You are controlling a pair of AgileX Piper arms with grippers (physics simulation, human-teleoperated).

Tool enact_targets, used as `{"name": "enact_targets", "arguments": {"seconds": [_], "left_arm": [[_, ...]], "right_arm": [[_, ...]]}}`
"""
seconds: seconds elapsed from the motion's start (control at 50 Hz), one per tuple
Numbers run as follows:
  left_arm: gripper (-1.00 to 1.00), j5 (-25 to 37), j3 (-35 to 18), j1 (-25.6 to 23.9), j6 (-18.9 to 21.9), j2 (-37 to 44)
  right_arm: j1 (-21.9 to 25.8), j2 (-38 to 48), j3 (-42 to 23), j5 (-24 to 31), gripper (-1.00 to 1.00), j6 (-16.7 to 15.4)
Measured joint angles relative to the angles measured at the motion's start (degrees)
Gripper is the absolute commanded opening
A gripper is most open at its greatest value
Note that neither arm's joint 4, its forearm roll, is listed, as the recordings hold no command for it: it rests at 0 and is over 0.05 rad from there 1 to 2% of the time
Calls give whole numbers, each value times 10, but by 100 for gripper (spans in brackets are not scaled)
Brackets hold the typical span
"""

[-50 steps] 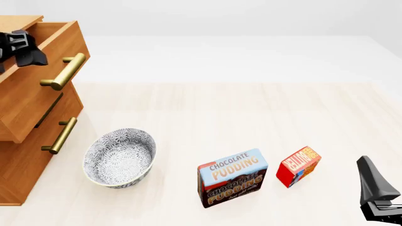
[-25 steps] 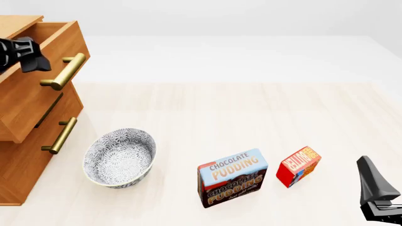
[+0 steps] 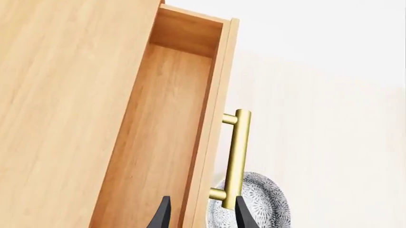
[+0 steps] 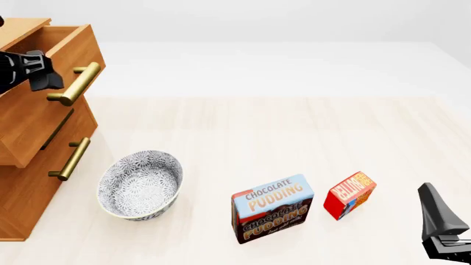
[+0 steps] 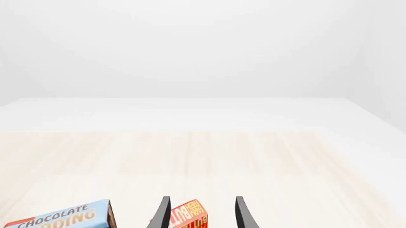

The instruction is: Put the butter at the back in the top drawer of the cabinet and close it.

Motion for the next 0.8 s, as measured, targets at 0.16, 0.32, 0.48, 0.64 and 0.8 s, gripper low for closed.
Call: {"name": "enact_targets", "arguments": {"seconds": [0.16,0.32,0.48,0.64,0.8], "left_arm": [[100,-1,3,-3,1,-2],[100,-1,5,-7,3,-4],[100,-3,7,-9,5,-4],[100,-5,10,-11,7,-3],[100,-8,14,-14,9,-1]], "right_arm": [[0,0,0,0,100,0],[0,0,0,0,100,0],[0,0,0,0,100,0],[0,0,0,0,100,0],[0,0,0,0,100,0]]}}
